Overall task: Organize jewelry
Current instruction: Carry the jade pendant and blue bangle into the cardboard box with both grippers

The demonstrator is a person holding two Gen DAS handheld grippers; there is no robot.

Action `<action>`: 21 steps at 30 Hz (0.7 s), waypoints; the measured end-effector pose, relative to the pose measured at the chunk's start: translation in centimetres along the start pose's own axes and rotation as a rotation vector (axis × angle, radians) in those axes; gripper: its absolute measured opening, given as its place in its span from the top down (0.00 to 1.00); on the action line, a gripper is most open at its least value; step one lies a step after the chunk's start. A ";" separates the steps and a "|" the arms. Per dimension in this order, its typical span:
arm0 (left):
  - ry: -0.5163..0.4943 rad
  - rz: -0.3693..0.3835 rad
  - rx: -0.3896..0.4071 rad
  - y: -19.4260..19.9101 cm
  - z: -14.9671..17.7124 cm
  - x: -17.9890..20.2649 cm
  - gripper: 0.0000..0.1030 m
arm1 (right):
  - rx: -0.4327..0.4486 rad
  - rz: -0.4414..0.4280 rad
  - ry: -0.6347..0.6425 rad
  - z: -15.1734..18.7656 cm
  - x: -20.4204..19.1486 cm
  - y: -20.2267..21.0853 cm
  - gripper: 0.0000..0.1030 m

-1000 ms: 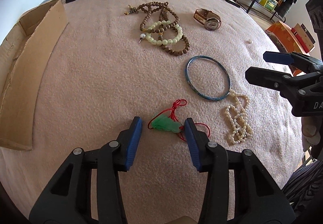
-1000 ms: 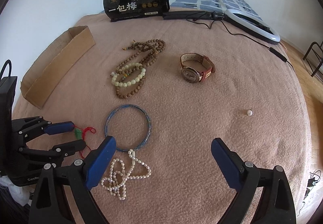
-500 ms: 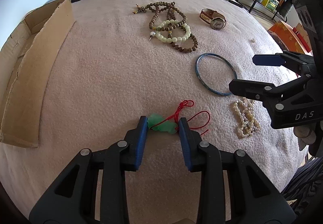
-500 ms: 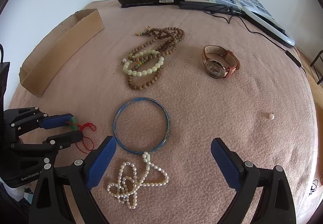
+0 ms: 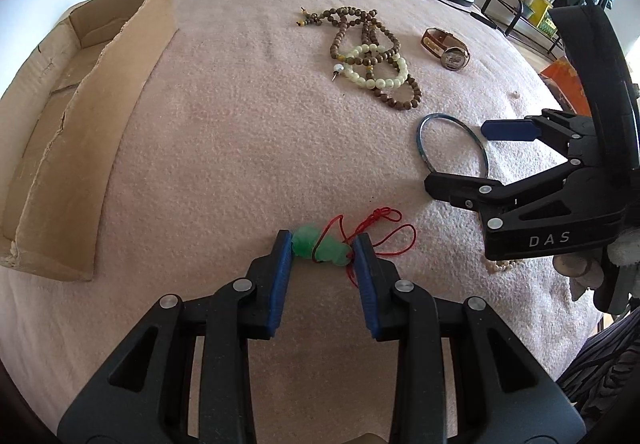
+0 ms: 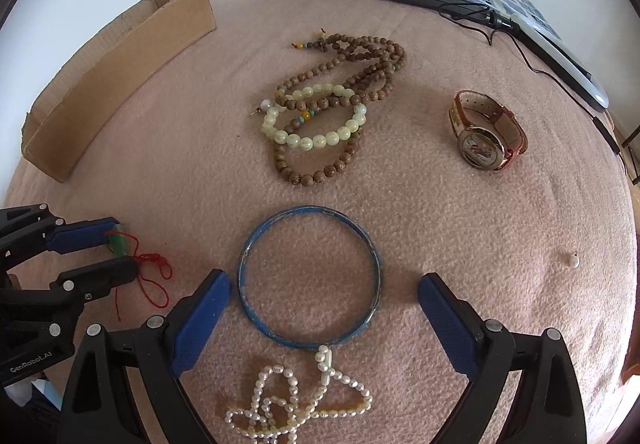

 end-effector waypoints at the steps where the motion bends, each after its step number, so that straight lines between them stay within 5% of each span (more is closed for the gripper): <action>1: 0.003 0.001 0.001 0.0 0.0 -0.1 0.70 | -0.001 0.002 -0.001 0.0 0.0 -0.1 0.06; 3: 0.007 0.000 0.001 0.1 0.0 -0.3 0.70 | 0.001 0.005 -0.004 -0.1 0.1 -0.1 0.07; 8: 0.018 0.002 0.003 0.2 0.0 -0.6 0.70 | 0.011 0.004 0.001 -0.6 -0.1 0.2 0.29; 21: 0.064 0.019 0.066 2.6 -1.4 -1.4 0.70 | 0.079 -0.024 -0.079 -1.7 0.7 2.1 0.29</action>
Point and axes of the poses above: each gripper's, at about its wrist camera, not at the fingertips, and y roughly against the way its jaws point, x to its right, z to its underside, the point moved 8 cm from there along -y, roughly the way its jaws point, and after that the axes turned 5 degrees about -z, right-handed, at the moved point
